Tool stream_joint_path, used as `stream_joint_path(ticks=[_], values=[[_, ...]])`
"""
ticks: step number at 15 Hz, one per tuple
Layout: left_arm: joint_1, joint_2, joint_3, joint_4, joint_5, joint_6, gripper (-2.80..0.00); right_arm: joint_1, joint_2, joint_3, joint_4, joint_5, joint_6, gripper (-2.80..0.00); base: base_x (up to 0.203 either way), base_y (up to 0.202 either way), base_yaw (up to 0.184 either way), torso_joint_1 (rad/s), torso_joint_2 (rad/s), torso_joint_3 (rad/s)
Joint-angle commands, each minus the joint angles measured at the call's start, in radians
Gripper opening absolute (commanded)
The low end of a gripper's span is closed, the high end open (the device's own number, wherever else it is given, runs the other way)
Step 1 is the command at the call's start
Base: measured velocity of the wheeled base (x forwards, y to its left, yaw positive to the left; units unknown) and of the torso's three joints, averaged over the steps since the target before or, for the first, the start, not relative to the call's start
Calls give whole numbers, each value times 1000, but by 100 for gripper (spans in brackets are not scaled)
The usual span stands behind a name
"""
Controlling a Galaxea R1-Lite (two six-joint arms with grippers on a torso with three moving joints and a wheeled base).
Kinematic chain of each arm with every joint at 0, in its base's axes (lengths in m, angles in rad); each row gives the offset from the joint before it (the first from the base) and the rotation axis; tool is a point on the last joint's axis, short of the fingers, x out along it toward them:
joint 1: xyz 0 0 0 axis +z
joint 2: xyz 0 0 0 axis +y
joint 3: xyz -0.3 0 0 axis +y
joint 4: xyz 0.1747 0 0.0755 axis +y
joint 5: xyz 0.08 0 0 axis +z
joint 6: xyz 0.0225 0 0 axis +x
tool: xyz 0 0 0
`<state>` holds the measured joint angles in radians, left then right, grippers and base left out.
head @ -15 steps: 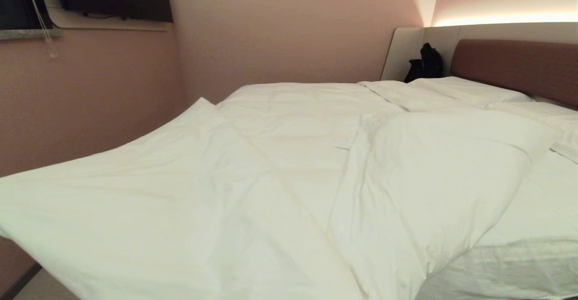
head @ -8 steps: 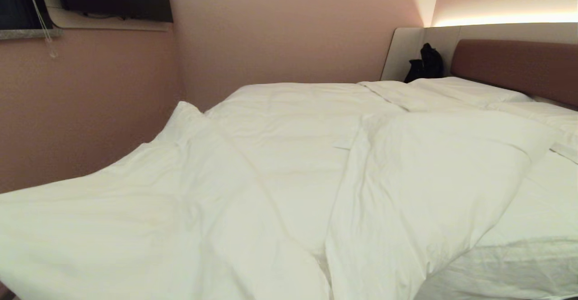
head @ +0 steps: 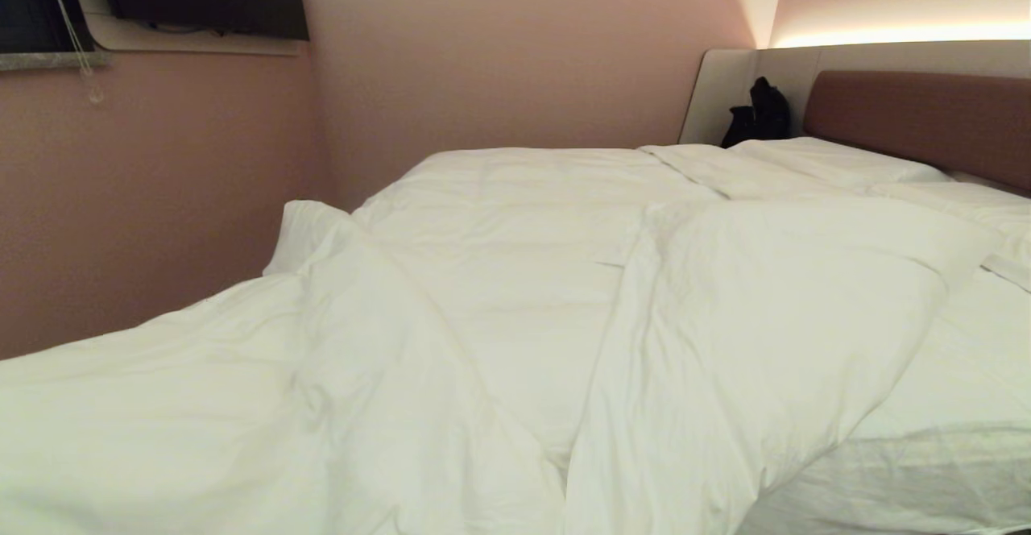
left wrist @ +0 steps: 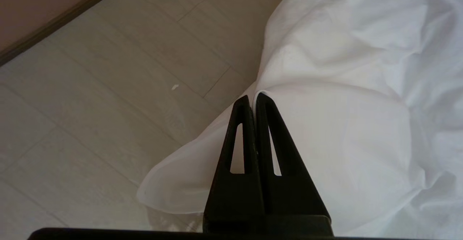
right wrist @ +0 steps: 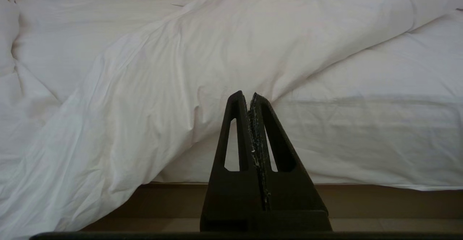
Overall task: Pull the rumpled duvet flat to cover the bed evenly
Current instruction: Flatten the corners of the folded blanket
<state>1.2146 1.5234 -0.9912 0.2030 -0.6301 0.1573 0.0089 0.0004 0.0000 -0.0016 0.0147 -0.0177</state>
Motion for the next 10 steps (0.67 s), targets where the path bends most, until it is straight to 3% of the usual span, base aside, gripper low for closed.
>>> stream_joint_path(ticks=[1,10], values=[[28,-2,26,1,4,2,-280,0,1,0,0,1,-1,-280,0,0,0,0,0,0],[160,8,35,3,23,-1,-280,0,1,0,0,1,-1,-280,0,0,0,0,0,0]])
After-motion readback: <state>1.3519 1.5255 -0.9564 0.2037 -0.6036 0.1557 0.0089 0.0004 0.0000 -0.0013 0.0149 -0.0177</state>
